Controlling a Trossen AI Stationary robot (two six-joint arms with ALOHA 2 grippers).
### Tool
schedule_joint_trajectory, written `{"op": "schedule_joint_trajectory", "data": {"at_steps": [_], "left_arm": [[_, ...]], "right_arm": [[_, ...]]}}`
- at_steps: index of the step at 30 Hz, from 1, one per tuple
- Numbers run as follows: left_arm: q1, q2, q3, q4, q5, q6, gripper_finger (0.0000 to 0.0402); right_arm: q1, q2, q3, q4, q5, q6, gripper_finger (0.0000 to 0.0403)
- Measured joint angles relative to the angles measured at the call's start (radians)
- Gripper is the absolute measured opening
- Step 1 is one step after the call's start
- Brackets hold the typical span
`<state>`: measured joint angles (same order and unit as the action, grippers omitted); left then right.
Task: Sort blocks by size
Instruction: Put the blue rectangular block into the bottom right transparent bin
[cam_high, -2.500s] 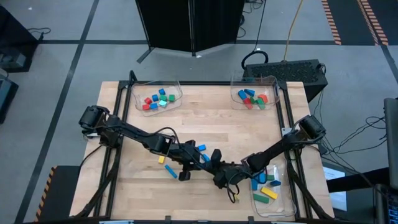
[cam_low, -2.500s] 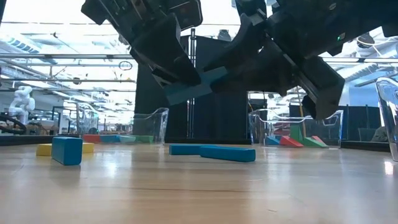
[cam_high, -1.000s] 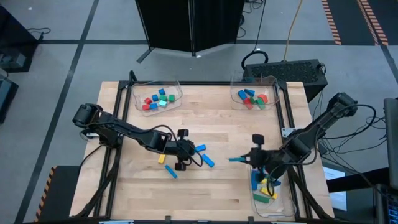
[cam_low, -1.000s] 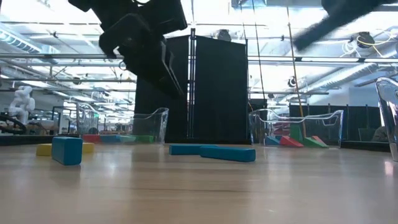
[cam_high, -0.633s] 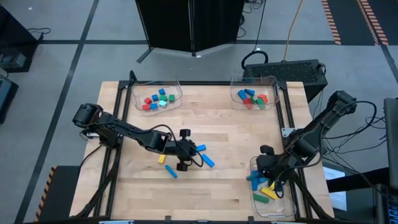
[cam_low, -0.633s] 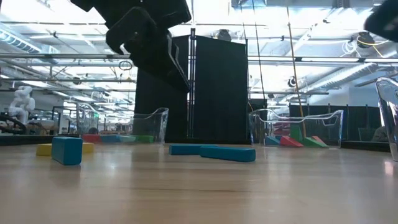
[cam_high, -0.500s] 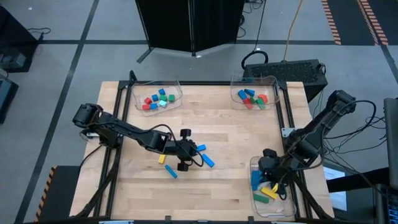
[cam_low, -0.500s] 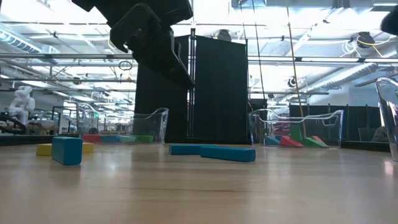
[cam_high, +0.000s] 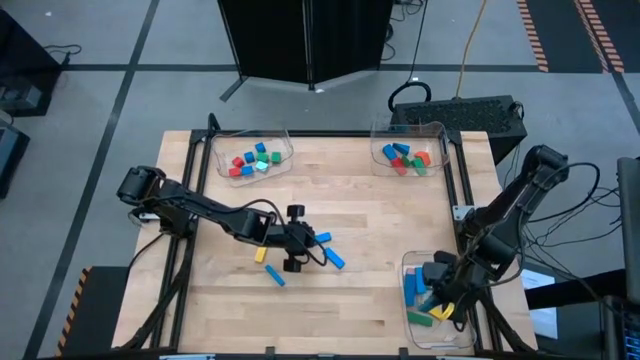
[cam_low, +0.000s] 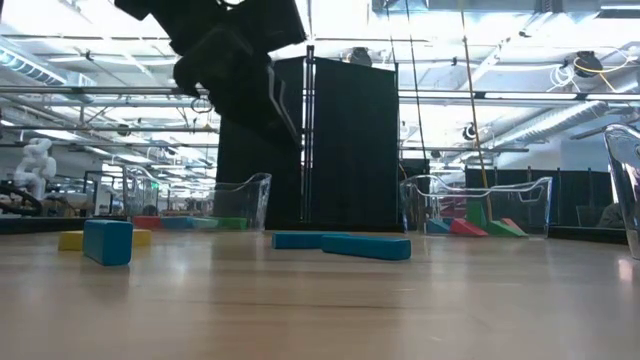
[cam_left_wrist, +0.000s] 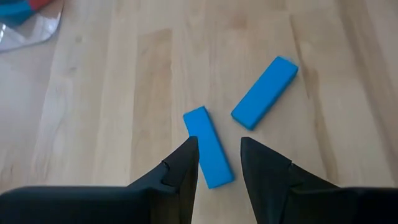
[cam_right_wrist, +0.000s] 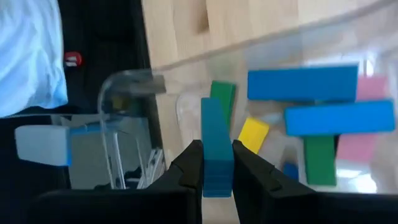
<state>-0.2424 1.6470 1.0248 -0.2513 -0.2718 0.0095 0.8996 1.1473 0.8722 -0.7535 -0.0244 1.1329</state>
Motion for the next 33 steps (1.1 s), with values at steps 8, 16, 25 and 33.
{"op": "schedule_joint_trajectory", "data": {"at_steps": [8,16,25,33], "left_arm": [[0.002,0.0,0.0,-0.028,0.0,-0.001,0.0123],[0.002,0.0,0.0,-0.028,-0.003,0.001,0.0123],[0.003,0.0,-0.043,0.034,-0.014,0.023,0.0126],[0.006,0.0,-0.141,0.169,-0.018,0.006,0.0224]], "right_arm": [[0.012,0.115,0.0,0.001,-0.044,0.075,0.0065],[-0.02,0.184,0.0,0.0,-0.03,0.016,0.0123],[-0.1,0.167,0.0,-0.043,-0.032,-0.053,0.0186],[-0.15,0.092,0.077,-0.185,-0.053,-0.11,0.0174]]}}
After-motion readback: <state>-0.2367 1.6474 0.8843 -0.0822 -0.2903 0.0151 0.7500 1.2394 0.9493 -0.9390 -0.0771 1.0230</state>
